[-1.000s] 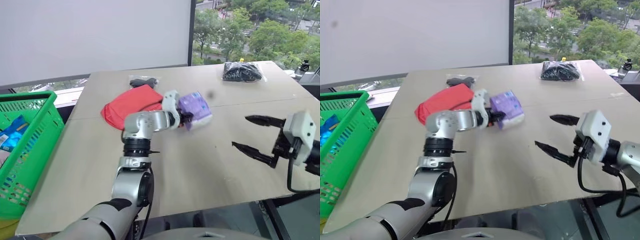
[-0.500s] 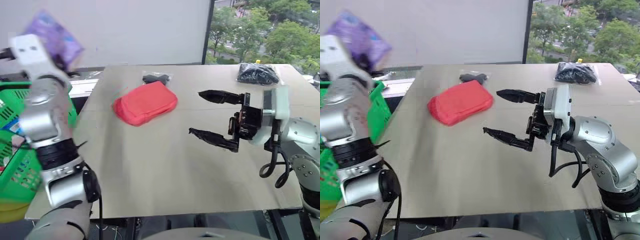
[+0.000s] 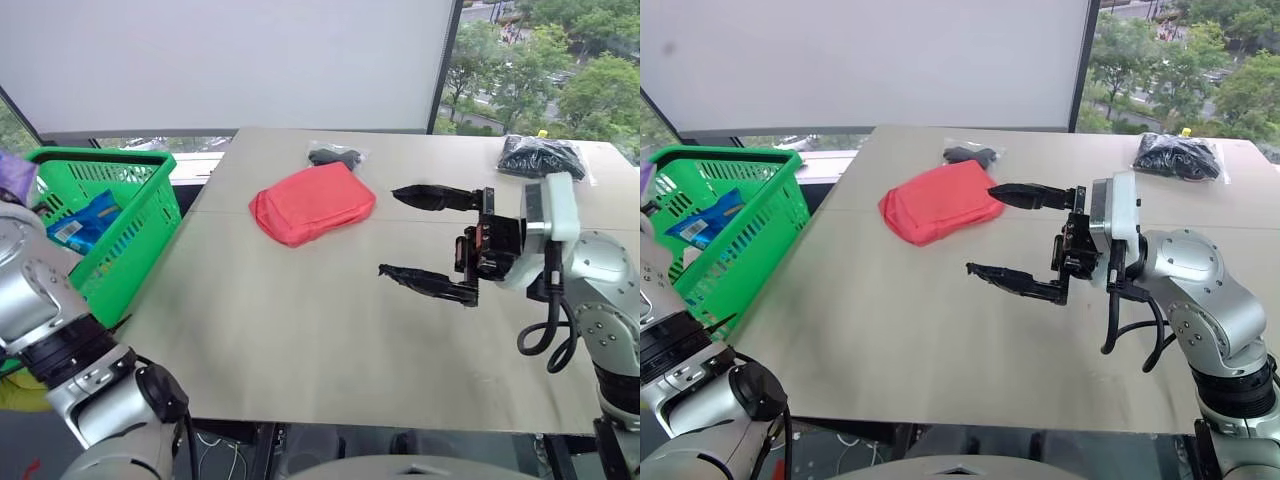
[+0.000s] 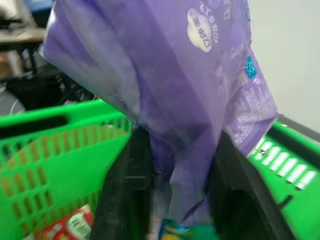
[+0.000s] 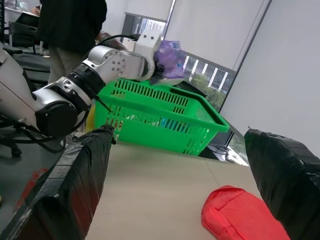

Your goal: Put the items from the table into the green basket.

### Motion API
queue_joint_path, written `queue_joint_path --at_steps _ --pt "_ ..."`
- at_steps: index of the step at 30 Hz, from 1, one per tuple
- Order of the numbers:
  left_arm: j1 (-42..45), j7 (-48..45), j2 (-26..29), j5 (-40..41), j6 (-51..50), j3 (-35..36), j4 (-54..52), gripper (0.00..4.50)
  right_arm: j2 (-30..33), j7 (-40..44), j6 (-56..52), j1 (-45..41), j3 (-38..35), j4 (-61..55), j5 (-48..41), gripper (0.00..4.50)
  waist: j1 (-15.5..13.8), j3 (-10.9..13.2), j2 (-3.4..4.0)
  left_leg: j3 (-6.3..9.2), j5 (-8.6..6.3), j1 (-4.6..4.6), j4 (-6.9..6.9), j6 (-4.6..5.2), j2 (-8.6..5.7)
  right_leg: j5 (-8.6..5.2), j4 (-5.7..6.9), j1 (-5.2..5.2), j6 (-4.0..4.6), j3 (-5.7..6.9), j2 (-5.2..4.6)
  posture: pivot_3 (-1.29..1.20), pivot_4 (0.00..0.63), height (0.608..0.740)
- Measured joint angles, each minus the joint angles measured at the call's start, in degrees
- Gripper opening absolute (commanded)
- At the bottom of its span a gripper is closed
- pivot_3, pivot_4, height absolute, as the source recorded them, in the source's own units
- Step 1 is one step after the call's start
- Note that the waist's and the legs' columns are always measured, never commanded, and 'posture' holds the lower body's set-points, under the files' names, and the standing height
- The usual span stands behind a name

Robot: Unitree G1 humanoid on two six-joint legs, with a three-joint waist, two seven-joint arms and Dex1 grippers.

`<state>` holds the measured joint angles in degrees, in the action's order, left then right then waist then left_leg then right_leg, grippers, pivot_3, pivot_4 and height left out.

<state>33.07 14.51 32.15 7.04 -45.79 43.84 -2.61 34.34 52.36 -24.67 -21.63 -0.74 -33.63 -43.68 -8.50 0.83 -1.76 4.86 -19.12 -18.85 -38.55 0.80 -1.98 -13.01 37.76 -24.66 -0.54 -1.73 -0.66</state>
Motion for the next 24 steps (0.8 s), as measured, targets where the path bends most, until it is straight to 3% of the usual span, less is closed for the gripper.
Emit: queue_joint_path --at_steps 1,4,7,12,17,24 --pt "0.0 -1.0 0.1 0.0 0.4 -0.9 0.0 3.71 0.2 0.0 0.0 0.0 0.0 0.0 0.0 4.5 -0.2 0.0 -0.03 0.04 0.0 -0.01 0.0 0.0 0.0 0.0 -0.02 0.02 0.0 0.05 -0.01 0.19 0.0 0.74" --pt "1.0 -6.5 -0.2 2.7 2.6 -5.5 -1.5 3.71 2.1 -0.4 -0.1 1.1 -0.8 0.2 0.9 4.5 -1.2 -0.1 -0.14 0.16 0.0 -0.07 0.0 -0.01 -0.06 0.0 -0.1 0.08 0.01 0.23 -0.14 0.18 0.0 0.74" --pt "2.8 -16.2 -3.6 8.4 3.4 -15.8 -8.3 3.71 7.2 -1.8 -1.2 5.3 -2.8 1.8 5.1 4.5 -2.2 -0.1 -0.21 0.23 0.0 -0.17 -0.02 0.01 -0.24 0.01 -0.13 0.1 0.0 0.31 -0.35 0.15 0.0 0.74" --pt "2.6 -28.3 -7.2 16.8 1.8 -26.1 -10.8 3.71 12.2 -4.9 -4.8 9.8 -8.0 3.8 7.4 4.5 -0.1 -0.1 -0.11 0.0 0.01 -0.13 0.0 0.03 -0.03 -0.04 -0.11 0.02 0.08 0.16 -0.13 0.08 0.0 0.74" --pt "-2.9 -47.0 0.2 23.7 -1.5 -35.5 -12.0 3.71 16.4 -6.5 -6.7 17.7 -13.5 6.6 11.7 4.5 3.3 -0.1 0.05 -0.25 0.01 0.02 0.12 0.03 0.12 -0.11 -0.07 0.03 0.19 -0.04 0.04 0.02 0.0 0.74" --pt "-12.3 -58.5 8.9 27.3 -2.9 -35.5 -13.4 3.71 16.7 -5.6 -7.0 27.3 -23.0 7.8 12.2 4.5 7.1 0.1 0.54 -0.52 -0.12 0.33 0.1 0.26 0.21 -0.13 0.06 0.53 0.15 -0.36 0.2 -0.01 0.0 0.74"
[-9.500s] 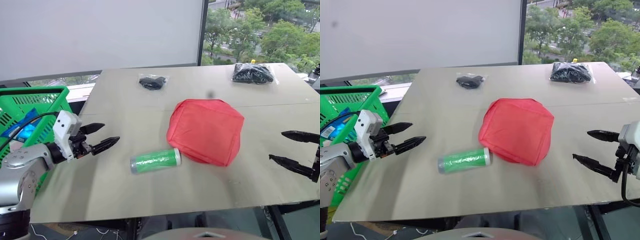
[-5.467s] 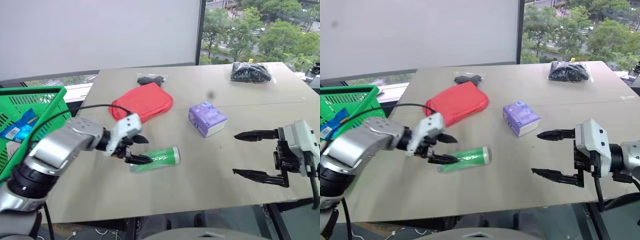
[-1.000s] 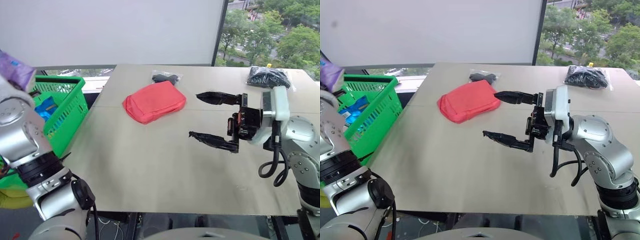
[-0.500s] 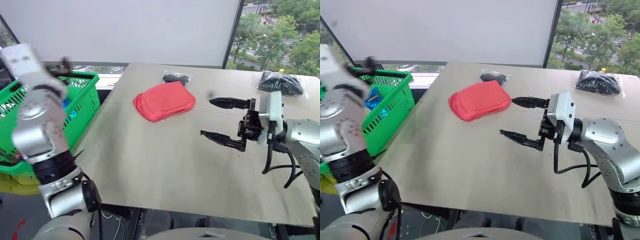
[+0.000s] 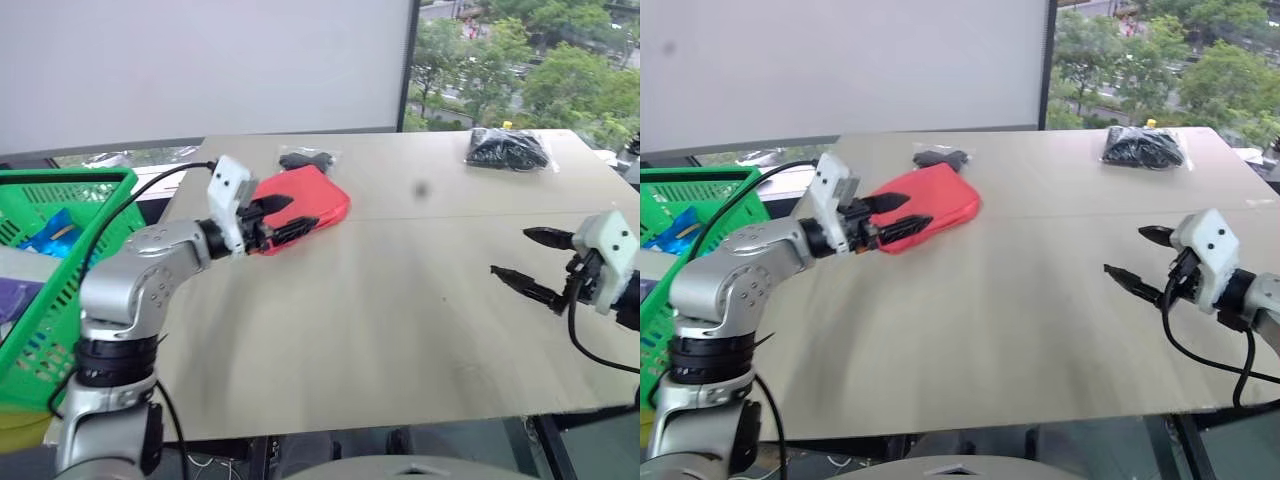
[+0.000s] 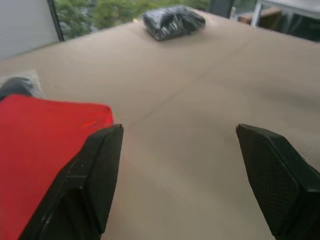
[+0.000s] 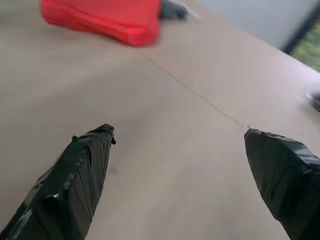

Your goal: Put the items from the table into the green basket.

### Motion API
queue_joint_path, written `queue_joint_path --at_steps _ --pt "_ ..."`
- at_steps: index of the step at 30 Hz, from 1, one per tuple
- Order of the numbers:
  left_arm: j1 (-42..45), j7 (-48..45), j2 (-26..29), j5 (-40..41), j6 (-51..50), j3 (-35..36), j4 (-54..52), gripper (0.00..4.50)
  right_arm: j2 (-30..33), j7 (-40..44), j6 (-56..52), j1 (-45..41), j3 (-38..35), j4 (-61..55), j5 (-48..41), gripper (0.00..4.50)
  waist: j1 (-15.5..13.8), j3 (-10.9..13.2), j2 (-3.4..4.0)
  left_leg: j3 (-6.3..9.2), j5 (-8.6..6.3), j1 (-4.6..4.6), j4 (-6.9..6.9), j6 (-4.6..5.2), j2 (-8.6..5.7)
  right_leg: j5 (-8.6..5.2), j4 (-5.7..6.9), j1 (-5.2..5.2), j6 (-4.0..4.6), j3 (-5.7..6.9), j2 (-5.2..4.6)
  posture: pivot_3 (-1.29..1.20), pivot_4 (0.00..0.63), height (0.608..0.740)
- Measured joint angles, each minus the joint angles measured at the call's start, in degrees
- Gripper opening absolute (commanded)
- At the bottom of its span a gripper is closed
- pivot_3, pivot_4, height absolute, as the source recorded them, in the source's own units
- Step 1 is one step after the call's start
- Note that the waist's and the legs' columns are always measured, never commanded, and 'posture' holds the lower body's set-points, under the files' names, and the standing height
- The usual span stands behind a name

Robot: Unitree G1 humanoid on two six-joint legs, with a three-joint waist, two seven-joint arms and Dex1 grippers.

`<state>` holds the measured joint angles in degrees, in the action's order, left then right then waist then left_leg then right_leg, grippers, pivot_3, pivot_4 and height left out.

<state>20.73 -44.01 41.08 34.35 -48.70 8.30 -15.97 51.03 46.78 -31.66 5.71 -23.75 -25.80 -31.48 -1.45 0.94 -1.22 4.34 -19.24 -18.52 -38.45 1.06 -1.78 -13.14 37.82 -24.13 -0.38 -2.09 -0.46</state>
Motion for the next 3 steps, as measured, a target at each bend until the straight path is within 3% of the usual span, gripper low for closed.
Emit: queue_joint_path --at_steps 3 --pt "-4.7 -0.7 0.9 0.1 0.1 0.7 -1.6 3.71 0.0 0.2 0.2 0.2 -1.4 1.1 0.0 4.5 0.8 0.3 0.31 -0.1 -0.04 0.64 0.01 0.07 0.05 -0.05 -0.16 0.62 -0.04 -0.15 0.2 -0.01 0.0 0.74"
